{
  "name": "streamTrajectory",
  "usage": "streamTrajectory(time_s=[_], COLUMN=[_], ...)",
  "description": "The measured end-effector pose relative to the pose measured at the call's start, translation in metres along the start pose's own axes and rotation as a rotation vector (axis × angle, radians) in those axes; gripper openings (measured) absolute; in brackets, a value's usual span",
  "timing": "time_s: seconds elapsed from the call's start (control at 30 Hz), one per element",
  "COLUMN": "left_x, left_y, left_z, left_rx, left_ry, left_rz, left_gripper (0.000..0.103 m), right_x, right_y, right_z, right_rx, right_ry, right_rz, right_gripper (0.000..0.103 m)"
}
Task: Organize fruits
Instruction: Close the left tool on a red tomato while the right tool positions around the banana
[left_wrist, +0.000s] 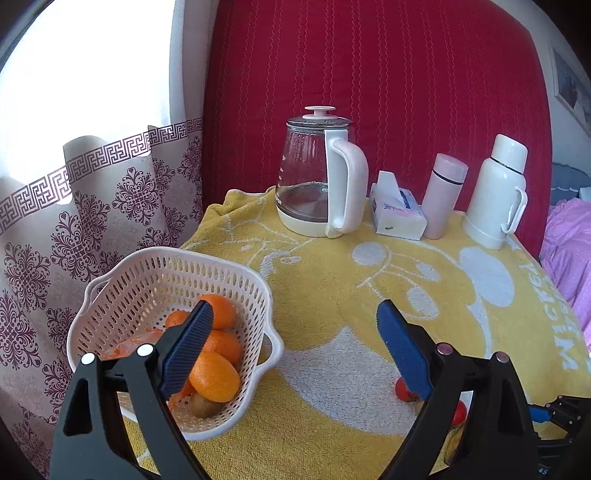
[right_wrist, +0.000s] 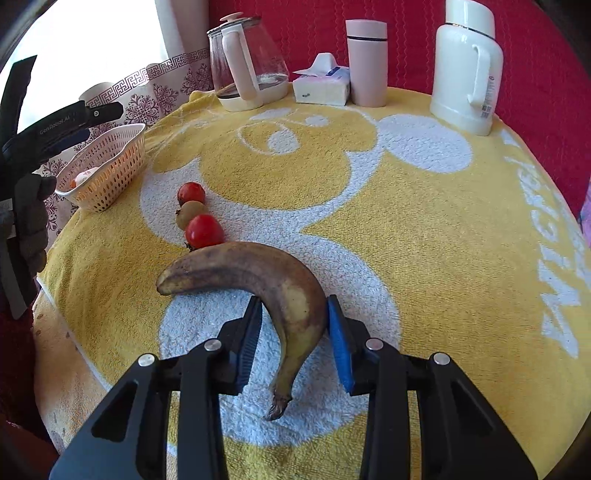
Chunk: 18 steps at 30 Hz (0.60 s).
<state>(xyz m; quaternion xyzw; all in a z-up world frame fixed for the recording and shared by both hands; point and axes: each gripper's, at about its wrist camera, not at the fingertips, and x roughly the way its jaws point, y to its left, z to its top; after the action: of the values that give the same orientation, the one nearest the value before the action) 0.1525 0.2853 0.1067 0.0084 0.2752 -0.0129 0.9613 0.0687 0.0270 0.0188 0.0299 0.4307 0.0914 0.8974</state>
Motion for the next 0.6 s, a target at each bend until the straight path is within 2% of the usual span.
streamTrajectory(time_s=[0.3, 0.6], left_x=[0.014, 0.042], left_y=[-0.027, -0.052], left_z=[-0.016, -0.041], left_rx=[0.060, 0.125], left_ry=[0.060, 0.178], left_rz=[-0.066, -0.166], left_gripper=[0.091, 0.091], right_x=[-0.022, -0.023], right_y=[-0.059, -0.067], right_z=[-0.017, -0.022], right_rx=[0.149, 0.186], right_ry=[-0.025, -0.044], right_rz=[-0.100, -0.082], right_gripper=[0.036, 0.039])
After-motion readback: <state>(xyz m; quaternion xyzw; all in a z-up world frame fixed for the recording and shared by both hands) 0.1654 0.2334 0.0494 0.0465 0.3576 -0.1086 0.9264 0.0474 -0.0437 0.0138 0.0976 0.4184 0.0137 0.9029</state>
